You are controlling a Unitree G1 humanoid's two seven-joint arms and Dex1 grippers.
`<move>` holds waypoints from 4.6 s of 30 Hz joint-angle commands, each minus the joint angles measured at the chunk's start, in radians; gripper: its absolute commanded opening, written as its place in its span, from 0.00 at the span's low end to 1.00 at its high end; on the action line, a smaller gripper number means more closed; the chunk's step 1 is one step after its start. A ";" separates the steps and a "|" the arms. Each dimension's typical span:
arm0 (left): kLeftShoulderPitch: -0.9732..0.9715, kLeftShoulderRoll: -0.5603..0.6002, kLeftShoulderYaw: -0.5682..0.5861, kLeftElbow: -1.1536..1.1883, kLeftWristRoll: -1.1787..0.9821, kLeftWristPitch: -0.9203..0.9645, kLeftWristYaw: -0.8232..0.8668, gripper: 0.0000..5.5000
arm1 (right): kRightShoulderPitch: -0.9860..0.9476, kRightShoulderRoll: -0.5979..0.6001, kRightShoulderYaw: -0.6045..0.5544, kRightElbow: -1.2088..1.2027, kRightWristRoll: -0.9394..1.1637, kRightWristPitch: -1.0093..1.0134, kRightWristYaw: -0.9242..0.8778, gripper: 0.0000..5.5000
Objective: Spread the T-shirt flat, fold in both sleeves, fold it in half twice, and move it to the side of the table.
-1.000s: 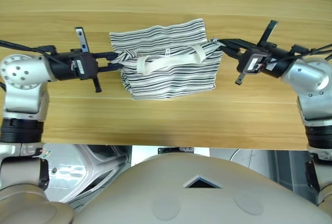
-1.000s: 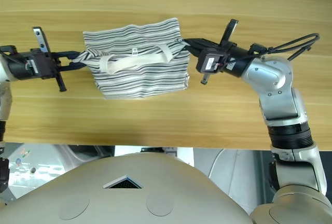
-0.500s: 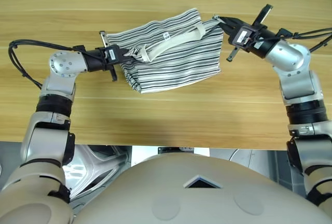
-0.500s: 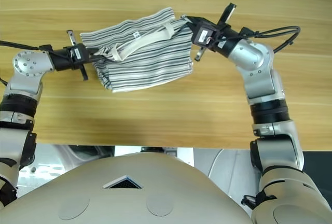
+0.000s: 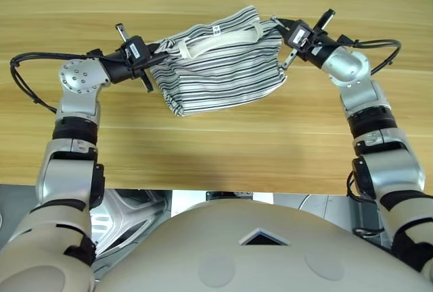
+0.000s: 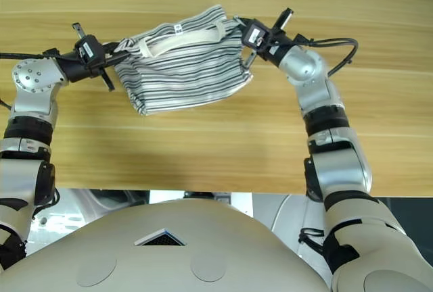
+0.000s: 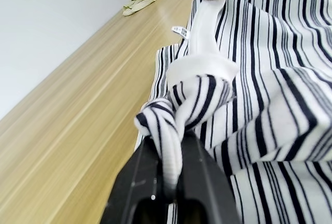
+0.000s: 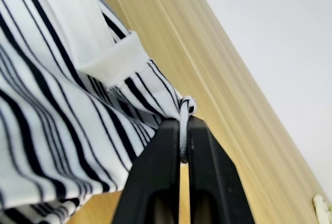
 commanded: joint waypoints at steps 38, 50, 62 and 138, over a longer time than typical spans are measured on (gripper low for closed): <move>0.151 0.035 0.058 -0.146 -0.017 0.096 0.071 0.01 | -0.289 0.172 0.051 0.399 -0.061 -0.061 -0.050 0.00; 0.010 -0.028 0.040 0.099 0.077 0.155 0.226 0.01 | -0.297 0.186 0.031 0.502 -0.078 0.023 -0.130 0.00; -0.055 -0.081 0.029 0.234 0.094 0.148 0.207 0.20 | -0.241 0.209 -0.034 0.534 -0.041 0.061 -0.158 0.07; 0.160 -0.287 0.266 -0.434 -0.487 0.409 -0.363 0.89 | 0.428 -0.213 0.292 -0.952 0.100 0.051 0.374 0.98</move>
